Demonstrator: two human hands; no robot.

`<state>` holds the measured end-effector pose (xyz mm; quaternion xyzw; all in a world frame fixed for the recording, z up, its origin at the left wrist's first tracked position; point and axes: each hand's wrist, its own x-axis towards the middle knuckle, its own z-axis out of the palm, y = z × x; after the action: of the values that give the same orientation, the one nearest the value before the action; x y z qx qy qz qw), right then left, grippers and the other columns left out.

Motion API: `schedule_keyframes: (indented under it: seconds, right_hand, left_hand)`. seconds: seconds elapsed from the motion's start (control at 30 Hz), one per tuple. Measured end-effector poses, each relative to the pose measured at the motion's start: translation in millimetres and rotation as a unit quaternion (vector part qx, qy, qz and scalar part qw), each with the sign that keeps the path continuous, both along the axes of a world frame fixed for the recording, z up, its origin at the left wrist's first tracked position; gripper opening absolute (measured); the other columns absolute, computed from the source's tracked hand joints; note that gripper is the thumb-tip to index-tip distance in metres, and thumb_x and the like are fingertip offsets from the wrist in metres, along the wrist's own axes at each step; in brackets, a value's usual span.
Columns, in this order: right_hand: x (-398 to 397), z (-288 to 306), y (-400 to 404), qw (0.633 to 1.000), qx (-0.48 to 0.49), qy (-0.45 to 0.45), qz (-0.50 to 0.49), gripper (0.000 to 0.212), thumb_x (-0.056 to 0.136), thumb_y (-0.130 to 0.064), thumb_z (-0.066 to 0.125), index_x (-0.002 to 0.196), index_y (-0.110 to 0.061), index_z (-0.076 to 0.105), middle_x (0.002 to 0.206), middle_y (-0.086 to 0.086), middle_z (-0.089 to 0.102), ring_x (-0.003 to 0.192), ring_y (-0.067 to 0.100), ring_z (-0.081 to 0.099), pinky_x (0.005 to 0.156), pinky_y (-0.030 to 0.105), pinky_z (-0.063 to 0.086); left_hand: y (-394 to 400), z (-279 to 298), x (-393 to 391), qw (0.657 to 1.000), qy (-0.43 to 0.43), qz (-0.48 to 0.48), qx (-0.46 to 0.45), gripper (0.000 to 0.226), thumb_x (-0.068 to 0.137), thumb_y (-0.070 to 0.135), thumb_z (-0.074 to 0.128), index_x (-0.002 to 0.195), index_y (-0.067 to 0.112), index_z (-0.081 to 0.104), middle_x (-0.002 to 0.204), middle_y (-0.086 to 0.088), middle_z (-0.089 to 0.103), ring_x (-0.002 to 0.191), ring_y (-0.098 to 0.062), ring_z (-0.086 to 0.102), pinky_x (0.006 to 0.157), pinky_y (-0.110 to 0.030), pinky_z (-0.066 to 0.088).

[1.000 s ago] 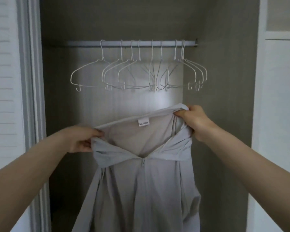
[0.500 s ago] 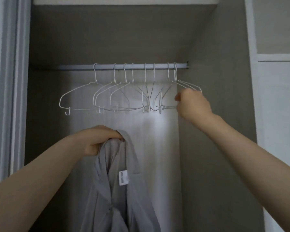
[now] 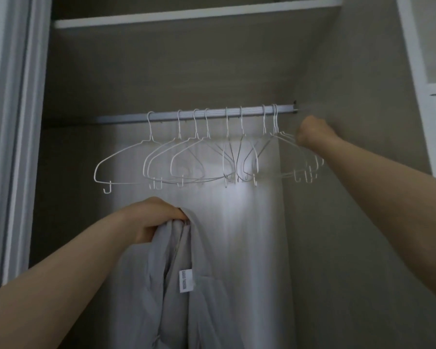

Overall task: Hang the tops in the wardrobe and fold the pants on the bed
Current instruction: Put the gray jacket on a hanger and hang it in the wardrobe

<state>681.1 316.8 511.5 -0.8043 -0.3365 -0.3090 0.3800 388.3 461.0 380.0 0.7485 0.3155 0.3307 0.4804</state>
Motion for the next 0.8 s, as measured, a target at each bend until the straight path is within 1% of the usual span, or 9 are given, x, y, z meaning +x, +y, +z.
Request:
schedule_keyframes:
  seconds: [0.07, 0.13, 0.23, 0.37, 0.43, 0.57, 0.67, 0.73, 0.8]
  right_hand:
    - [4, 5, 3, 0.999, -0.012, 0.027, 0.022, 0.022, 0.09, -0.007, 0.053, 0.099, 0.009, 0.065, 0.088, 0.022, 0.07, 0.091, 0.034, 0.065, 0.08, 0.035, 0.049]
    - [8, 8, 6, 0.995, -0.004, 0.078, 0.054, 0.025, 0.092, -0.003, 0.048, 0.072, 0.004, 0.06, 0.058, 0.015, 0.06, 0.059, 0.027, 0.056, 0.06, 0.03, 0.045]
    - [13, 5, 10, 0.982, 0.006, 0.155, 0.105, 0.031, 0.096, -0.009, 0.043, 0.065, -0.008, 0.047, 0.065, 0.01, 0.049, 0.055, 0.022, 0.043, 0.055, 0.026, 0.036]
    - [18, 2, 16, 0.977, 0.022, 0.17, 0.126, 0.012, 0.095, -0.008, 0.047, 0.091, -0.006, 0.058, 0.076, 0.016, 0.052, 0.057, 0.022, 0.044, 0.056, 0.026, 0.036]
    - [20, 2, 21, 0.975, 0.057, 0.159, 0.147, 0.014, 0.095, -0.002, 0.045, 0.091, 0.001, 0.057, 0.082, 0.02, 0.056, 0.055, 0.024, 0.048, 0.051, 0.028, 0.038]
    - [27, 6, 27, 0.981, 0.093, 0.12, 0.122, 0.032, 0.093, 0.001, 0.05, 0.062, 0.001, 0.045, 0.086, 0.02, 0.057, 0.071, 0.033, 0.055, 0.052, 0.036, 0.042]
    - [19, 8, 19, 0.976, 0.146, 0.119, 0.106, 0.013, 0.092, 0.0, 0.051, 0.092, 0.01, 0.059, 0.111, 0.024, 0.06, 0.106, 0.042, 0.059, 0.081, 0.042, 0.051]
    - [15, 6, 14, 0.976, 0.167, 0.112, 0.079, 0.028, 0.094, -0.001, 0.046, 0.117, 0.012, 0.056, 0.126, 0.027, 0.056, 0.121, 0.042, 0.052, 0.097, 0.043, 0.044]
    - [7, -4, 8, 0.975, 0.184, 0.102, 0.064, 0.031, 0.095, -0.002, 0.044, 0.121, 0.011, 0.055, 0.129, 0.028, 0.055, 0.124, 0.041, 0.05, 0.1, 0.04, 0.042]
  left_hand:
    - [4, -1, 0, 1.0, -0.014, 0.011, -0.003, 0.032, 0.079, 0.007, 0.077, 0.104, -0.01, 0.067, 0.093, -0.021, 0.074, 0.081, -0.031, 0.073, 0.068, -0.036, 0.061]
    - [6, -1, 0, 1.0, -0.02, 0.02, -0.01, 0.031, 0.08, 0.006, 0.076, 0.104, -0.011, 0.066, 0.09, -0.022, 0.074, 0.073, -0.029, 0.072, 0.059, -0.034, 0.06]
    - [9, -3, -3, 0.999, -0.012, 0.034, -0.013, 0.031, 0.08, 0.007, 0.076, 0.104, -0.01, 0.066, 0.09, -0.022, 0.074, 0.077, -0.03, 0.072, 0.059, -0.034, 0.06]
    - [10, -9, -7, 0.999, 0.009, 0.033, -0.016, 0.031, 0.081, 0.006, 0.076, 0.106, -0.01, 0.066, 0.094, -0.023, 0.073, 0.086, -0.035, 0.072, 0.067, -0.037, 0.059]
    - [9, -13, -8, 0.999, 0.012, 0.031, -0.019, 0.029, 0.082, 0.005, 0.074, 0.105, -0.01, 0.067, 0.095, -0.024, 0.073, 0.086, -0.035, 0.071, 0.066, -0.036, 0.059]
    - [10, -19, -10, 0.999, 0.002, 0.038, -0.019, 0.028, 0.082, 0.002, 0.073, 0.104, -0.013, 0.066, 0.094, -0.025, 0.072, 0.087, -0.036, 0.07, 0.067, -0.037, 0.059]
    - [11, -24, -9, 0.998, 0.011, 0.053, -0.006, 0.025, 0.084, 0.008, 0.073, 0.101, -0.01, 0.068, 0.092, -0.023, 0.073, 0.084, -0.034, 0.071, 0.064, -0.034, 0.059]
    - [15, -28, -9, 0.997, 0.017, 0.074, 0.002, 0.025, 0.084, 0.012, 0.073, 0.098, -0.007, 0.068, 0.091, -0.022, 0.073, 0.086, -0.035, 0.071, 0.071, -0.036, 0.058]
    - [17, -31, -8, 0.996, 0.01, 0.089, -0.005, 0.024, 0.083, 0.011, 0.072, 0.097, -0.008, 0.068, 0.089, -0.024, 0.073, 0.085, -0.037, 0.07, 0.076, -0.041, 0.058]
